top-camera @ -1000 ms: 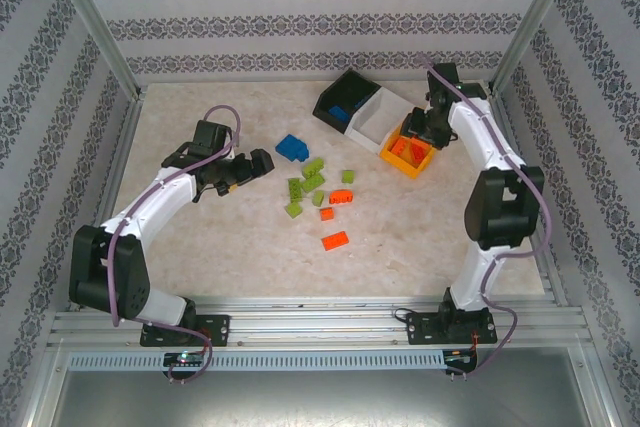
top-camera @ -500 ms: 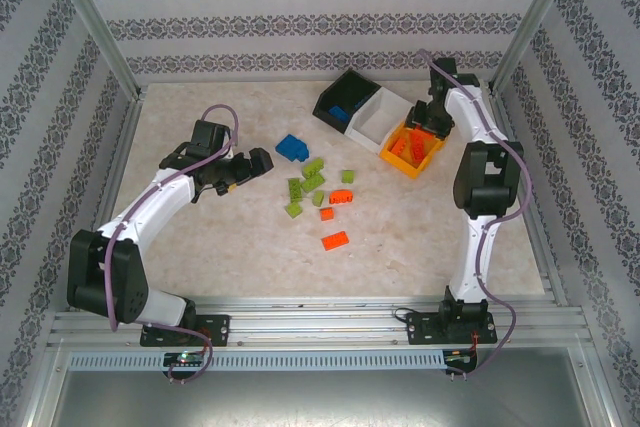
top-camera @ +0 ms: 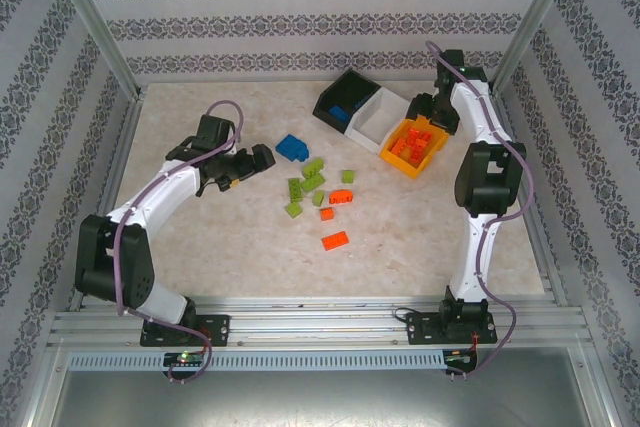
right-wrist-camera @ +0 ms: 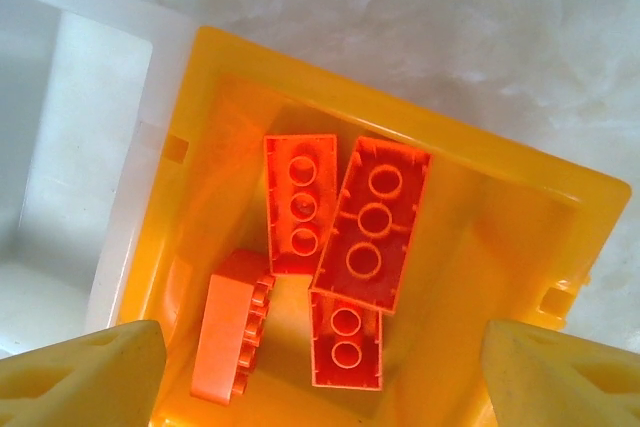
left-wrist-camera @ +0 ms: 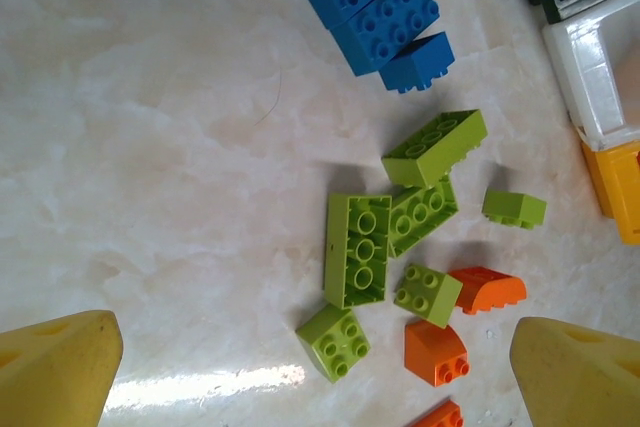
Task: Sort the legos into containers by color
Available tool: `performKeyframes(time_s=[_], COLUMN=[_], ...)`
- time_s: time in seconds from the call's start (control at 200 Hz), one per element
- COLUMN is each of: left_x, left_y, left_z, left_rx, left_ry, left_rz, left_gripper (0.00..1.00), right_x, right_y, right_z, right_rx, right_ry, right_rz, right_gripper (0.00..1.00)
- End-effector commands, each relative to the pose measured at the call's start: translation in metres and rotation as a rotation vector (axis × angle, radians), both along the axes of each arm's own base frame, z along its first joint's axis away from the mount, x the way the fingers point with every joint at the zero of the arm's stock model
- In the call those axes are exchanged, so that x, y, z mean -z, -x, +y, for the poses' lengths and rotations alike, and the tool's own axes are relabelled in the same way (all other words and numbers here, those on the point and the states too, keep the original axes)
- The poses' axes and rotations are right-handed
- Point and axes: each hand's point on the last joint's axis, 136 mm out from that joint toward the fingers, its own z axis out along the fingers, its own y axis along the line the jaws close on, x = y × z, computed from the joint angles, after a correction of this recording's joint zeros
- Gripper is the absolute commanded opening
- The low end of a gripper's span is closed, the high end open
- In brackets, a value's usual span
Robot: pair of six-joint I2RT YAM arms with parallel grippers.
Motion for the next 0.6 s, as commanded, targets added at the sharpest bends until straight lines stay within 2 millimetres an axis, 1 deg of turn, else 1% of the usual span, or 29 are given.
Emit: performKeyframes(time_s=[0.0,0.15,0.25,0.355,0.435,0.595], left_x=[-0.009,-0.007,-0.006,-0.007,-0.006,0.000], left_y=[-0.013,-0.012,-0.012,-0.011,-0.010,-0.002], left_z=[-0.004,-0.008,-0.010,-0.014,-0.017,-0.025], left_rx=[0.022,0.038,0.044,0.056,0.063,0.087], left_ry=[-0.008,-0.011,-0.016,-0.016,-0.011,0.008], left_rz=[-0.046,-0.047,-0.044,-0.052,-0.049,-0.030], left_gripper=[1.00,1.00,1.00,1.00,1.00,1.00], right_x=[-0.019,-0.036,-0.047,-0.055,-0.057,-0.053], right_y=[0.007,0.014,0.021,0.033,0.045,0.073], right_z=[-0.007,0.000,0.012,0.025,0.033,0.049], right_rx=[0.015,0.013,0.002,-0.020,-0.034,-0.055], right_ry=[0.004,-0.033,-0.095,-0.162,-0.192,-0.240], right_rz=[-0.016,-0.049,-0.078,-0.103,-0.104,-0.089], right_gripper=[0.83,0.84,0.85,0.85,0.85,0.86])
